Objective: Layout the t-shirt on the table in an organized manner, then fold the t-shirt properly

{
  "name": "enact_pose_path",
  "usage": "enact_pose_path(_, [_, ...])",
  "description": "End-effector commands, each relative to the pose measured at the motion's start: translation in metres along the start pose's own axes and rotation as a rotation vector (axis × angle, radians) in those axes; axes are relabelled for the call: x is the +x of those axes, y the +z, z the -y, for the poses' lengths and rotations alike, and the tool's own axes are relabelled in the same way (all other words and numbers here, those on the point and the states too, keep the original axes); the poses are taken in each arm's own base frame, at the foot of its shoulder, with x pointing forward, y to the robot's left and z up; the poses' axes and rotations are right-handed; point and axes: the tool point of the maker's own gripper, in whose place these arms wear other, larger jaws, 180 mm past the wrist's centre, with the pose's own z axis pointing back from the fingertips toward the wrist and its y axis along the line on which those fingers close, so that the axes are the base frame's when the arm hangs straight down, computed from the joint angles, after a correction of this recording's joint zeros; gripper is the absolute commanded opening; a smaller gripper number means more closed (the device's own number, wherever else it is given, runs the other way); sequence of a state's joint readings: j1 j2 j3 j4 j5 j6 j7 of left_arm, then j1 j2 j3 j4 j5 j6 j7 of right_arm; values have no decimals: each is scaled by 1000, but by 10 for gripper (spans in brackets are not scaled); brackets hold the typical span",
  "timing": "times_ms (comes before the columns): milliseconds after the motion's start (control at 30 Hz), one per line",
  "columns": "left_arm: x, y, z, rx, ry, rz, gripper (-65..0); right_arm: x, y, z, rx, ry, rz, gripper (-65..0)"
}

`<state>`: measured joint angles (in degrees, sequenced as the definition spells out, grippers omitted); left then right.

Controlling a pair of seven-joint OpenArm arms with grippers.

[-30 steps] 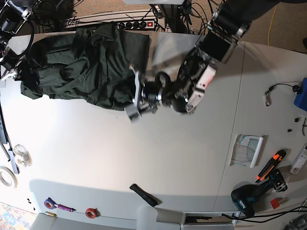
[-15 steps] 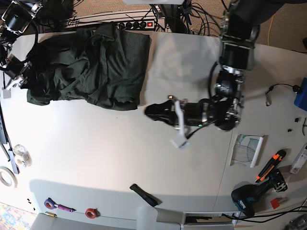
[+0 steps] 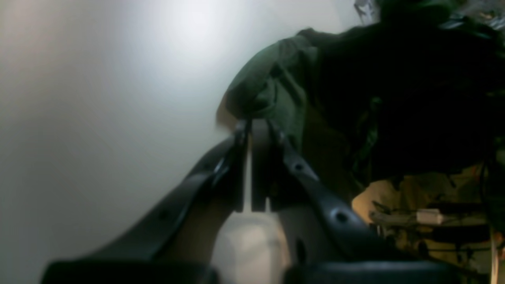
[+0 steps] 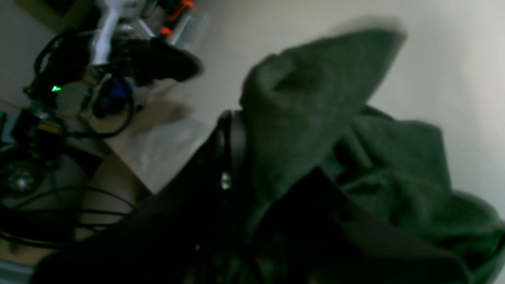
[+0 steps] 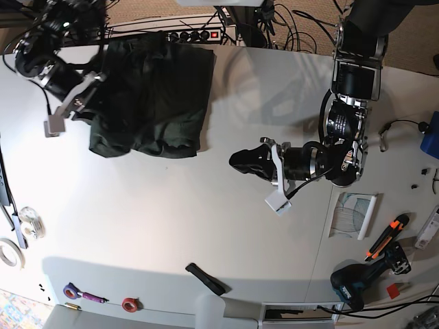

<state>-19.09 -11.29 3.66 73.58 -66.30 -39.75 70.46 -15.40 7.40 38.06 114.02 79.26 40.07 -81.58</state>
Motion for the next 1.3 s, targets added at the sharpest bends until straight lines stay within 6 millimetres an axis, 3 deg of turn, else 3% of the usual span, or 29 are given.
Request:
enact_pose_path(0, [23, 4, 6, -17, -37, 57, -606, 14, 0, -8, -10, 51, 38, -650])
enact_pose_path(133, [22, 4, 5, -17, -36, 55, -606, 8, -5, -14, -106, 104, 5, -650])
enact_pose_path(333, [23, 4, 5, -17, -36, 56, -606, -18, -25, -10, -160, 121, -120, -650])
enact_pose_path(567, [21, 4, 5, -17, -34, 54, -606, -17, -59, 5, -355, 210, -136, -650])
enact_pose_path(833, [4, 1, 6, -23, 2, 41, -606, -25, -94, -12, -465, 324, -173, -650])
enact_pose_path(1000, [2, 1, 6, -24, 7, 39, -606, -33, -102, -21, -509, 396, -223, -650])
enact_pose_path(1133, [1, 1, 6, -23, 7, 38, -606, -36, -104, -25, -495, 396, -229, -323])
enact_pose_path(1267, [1, 1, 5, -18, 5, 33, -606, -33, -104, -25, -497, 400, -223, -305])
